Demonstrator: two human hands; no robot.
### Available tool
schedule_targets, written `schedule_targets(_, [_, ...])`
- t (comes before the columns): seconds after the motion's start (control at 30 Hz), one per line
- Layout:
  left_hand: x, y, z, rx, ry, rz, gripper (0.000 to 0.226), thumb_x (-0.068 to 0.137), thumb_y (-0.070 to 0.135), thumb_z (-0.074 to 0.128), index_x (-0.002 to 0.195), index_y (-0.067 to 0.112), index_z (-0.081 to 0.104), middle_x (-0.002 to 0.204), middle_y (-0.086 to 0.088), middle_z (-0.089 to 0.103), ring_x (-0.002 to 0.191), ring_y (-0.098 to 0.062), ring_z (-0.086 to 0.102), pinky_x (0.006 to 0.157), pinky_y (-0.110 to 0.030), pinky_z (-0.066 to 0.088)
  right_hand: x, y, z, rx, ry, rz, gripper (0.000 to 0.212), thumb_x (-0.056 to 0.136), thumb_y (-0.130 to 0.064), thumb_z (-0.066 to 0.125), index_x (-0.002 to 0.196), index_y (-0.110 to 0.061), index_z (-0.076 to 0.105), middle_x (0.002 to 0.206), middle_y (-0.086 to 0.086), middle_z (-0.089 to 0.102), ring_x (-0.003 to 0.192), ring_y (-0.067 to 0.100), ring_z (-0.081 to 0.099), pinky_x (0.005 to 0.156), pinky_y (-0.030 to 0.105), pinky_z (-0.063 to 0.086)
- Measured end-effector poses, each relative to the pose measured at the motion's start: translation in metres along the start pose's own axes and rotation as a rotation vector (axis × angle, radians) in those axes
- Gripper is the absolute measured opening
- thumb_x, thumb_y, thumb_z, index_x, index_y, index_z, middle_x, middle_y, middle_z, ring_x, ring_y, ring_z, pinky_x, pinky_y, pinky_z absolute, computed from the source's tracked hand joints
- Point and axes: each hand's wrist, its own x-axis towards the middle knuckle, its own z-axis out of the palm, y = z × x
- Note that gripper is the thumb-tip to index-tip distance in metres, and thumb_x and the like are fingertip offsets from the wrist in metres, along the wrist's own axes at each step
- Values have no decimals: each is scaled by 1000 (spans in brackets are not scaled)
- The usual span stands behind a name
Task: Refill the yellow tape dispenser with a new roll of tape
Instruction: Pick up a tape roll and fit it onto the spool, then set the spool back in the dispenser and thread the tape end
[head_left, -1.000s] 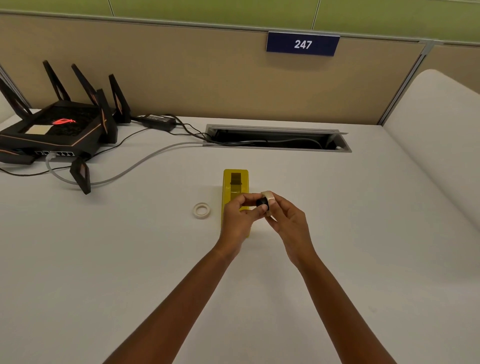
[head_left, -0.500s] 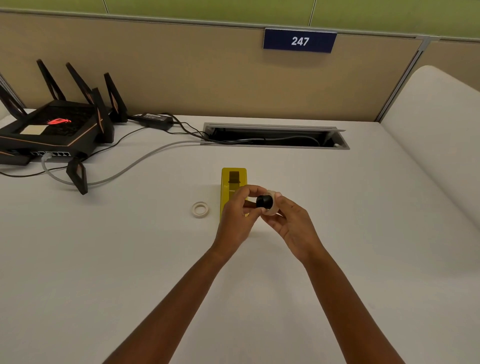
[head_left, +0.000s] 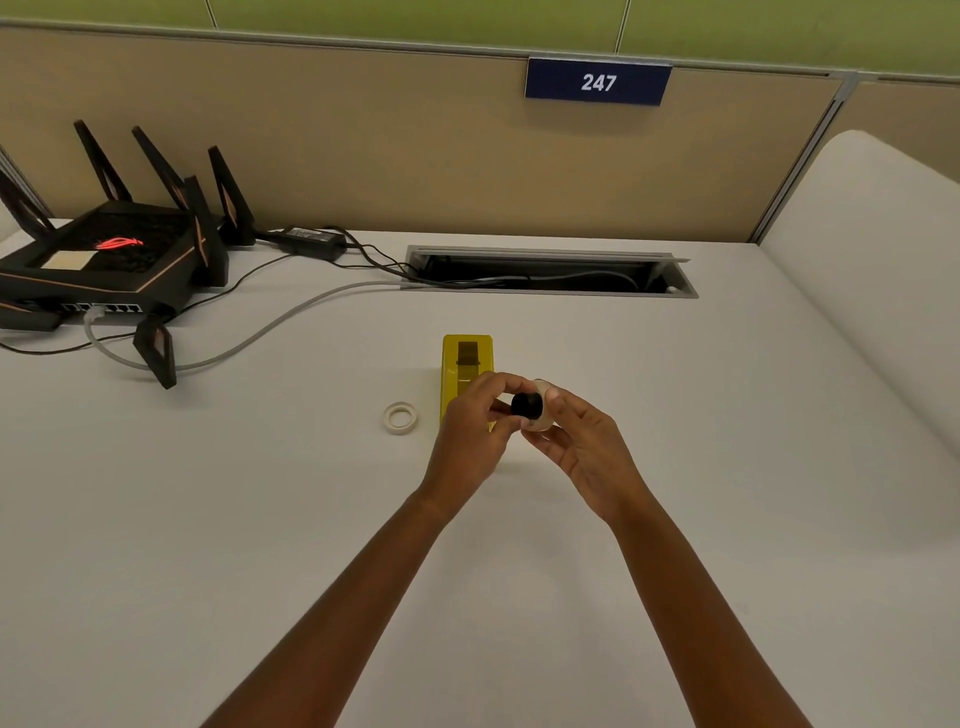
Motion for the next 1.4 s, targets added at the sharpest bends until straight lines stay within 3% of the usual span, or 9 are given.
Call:
schedule_targets(0.4, [-1, 2, 1, -19, 24, 8, 19, 79, 2, 63, 98, 5, 59, 102, -3, 53, 85, -16, 58, 72, -3, 46, 1, -5, 9, -77, 59, 19, 27, 93, -23, 47, 113, -11, 63, 111, 13, 67, 107, 24, 64, 86, 23, 53])
schedule_targets(0.6, [0, -1, 0, -38, -15, -12, 28, 82, 2, 60, 109, 5, 54, 116, -14, 53, 95, -22, 59, 75, -11, 49, 6, -1, 18, -366, 234, -55, 14, 84, -12, 62, 94, -21, 67, 96, 0, 67, 93, 23, 64, 91, 41, 53])
schedule_targets(0.7, [0, -4, -3, -33, -27, -8, 34, 82, 5, 61, 113, 8, 51, 115, -10, 54, 95, -16, 56, 77, -9, 48, 12, -1, 21, -485, 294, -78, 18, 83, -12, 62, 100, -13, 68, 97, 3, 67, 88, 20, 63, 80, 30, 54])
schedule_targets(0.77, [-2, -10, -5, -1, 42, 8, 36, 82, 9, 61, 116, 11, 50, 113, -4, 51, 100, -14, 53, 83, -16, 46, 18, -3, 23, -548, 308, -90, 19, 82, -13, 62, 100, -11, 68, 98, 3, 68, 84, 16, 61, 74, 24, 52])
schedule_targets(0.9, [-5, -30, -8, 95, 266, -22, 38, 86, 19, 57, 121, 12, 44, 122, -12, 49, 111, -19, 47, 85, -24, 39, 32, -12, 29, -627, 315, -105, 20, 82, -15, 63, 100, -8, 68, 89, -3, 62, 85, 15, 59, 82, 35, 52])
schedule_targets(0.97, [-6, -42, -8, 143, 274, -66, 45, 87, 25, 55, 126, 12, 39, 129, -13, 46, 117, -22, 45, 88, -25, 38, 41, -15, 33, -663, 314, -124, 21, 83, -16, 62, 101, -7, 67, 91, 3, 65, 85, 16, 58, 78, 32, 51])
schedule_targets(1.1, [-12, -61, -5, 177, 175, -123, 62, 83, 41, 53, 134, 15, 29, 139, -10, 39, 125, -24, 41, 94, -33, 41, 60, -18, 45, -746, 284, -127, 25, 85, -19, 61, 106, -6, 64, 107, 12, 68, 82, 12, 53, 59, 9, 39])
schedule_targets(1.27, [-11, -71, -8, 166, 72, -142, 78, 75, 56, 47, 137, 15, 24, 139, -8, 41, 125, -25, 43, 99, -43, 46, 77, -14, 59, -751, 292, -112, 29, 84, -15, 61, 111, -4, 60, 115, 14, 64, 97, 24, 61, 75, 26, 48])
schedule_targets(1.4, [-13, -80, -9, 240, 15, -154, 110, 60, 88, 21, 141, 15, 15, 151, -9, 25, 141, -25, 19, 113, -44, 27, 86, -7, 64, -790, 293, -99, 31, 85, -15, 60, 114, -5, 57, 117, 14, 63, 99, 27, 61, 81, 32, 51])
